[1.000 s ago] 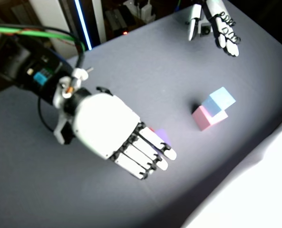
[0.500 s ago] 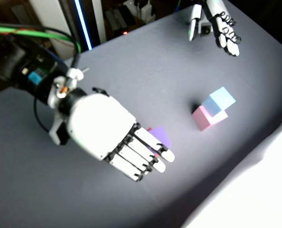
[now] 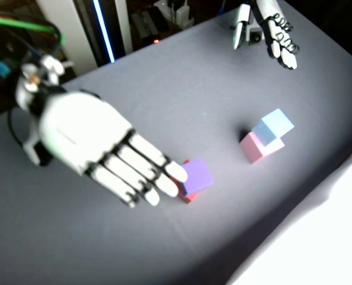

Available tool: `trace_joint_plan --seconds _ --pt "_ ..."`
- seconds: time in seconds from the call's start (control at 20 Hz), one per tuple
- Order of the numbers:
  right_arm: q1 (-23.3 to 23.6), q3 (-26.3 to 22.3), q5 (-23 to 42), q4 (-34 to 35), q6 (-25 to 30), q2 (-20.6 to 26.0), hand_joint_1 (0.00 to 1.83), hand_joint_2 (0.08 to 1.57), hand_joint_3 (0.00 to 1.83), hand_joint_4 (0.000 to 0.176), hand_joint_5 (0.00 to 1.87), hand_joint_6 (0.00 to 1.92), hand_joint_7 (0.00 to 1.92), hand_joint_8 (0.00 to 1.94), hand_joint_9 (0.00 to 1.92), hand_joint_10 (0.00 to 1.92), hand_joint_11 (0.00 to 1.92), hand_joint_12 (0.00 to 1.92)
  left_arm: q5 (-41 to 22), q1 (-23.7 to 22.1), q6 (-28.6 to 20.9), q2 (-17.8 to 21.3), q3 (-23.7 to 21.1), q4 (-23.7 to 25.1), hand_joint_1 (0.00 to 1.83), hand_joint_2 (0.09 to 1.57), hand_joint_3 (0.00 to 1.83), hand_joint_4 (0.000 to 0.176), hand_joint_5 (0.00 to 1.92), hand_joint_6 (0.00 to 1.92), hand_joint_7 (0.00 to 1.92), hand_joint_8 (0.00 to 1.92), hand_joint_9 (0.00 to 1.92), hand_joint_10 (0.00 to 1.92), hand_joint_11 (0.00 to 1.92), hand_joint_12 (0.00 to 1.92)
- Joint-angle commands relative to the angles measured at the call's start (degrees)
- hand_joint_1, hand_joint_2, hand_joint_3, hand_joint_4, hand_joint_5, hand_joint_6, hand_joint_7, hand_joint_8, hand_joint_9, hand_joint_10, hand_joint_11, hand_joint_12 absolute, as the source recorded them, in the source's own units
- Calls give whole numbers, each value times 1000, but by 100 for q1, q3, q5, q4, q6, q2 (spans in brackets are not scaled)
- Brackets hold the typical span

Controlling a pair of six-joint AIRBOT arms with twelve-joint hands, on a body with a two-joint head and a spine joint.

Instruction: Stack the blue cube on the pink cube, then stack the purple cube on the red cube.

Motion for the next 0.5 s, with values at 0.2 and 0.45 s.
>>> trace_joint_plan --seconds 0.2,0.45 --pt "-1558 -365 3212 -140 1412 303 410 1402 1 57 0 0 0 0 0 0 0 0 -1060 2 38 105 -93 26 548 1302 0 159 0 0 0 0 0 0 0 0" --pt "-2179 -787 4385 -281 1302 498 318 1346 0 107 0 0 0 0 0 0 0 0 -1233 1 190 184 -204 74 304 1282 0 175 0 0 0 0 0 0 0 0"
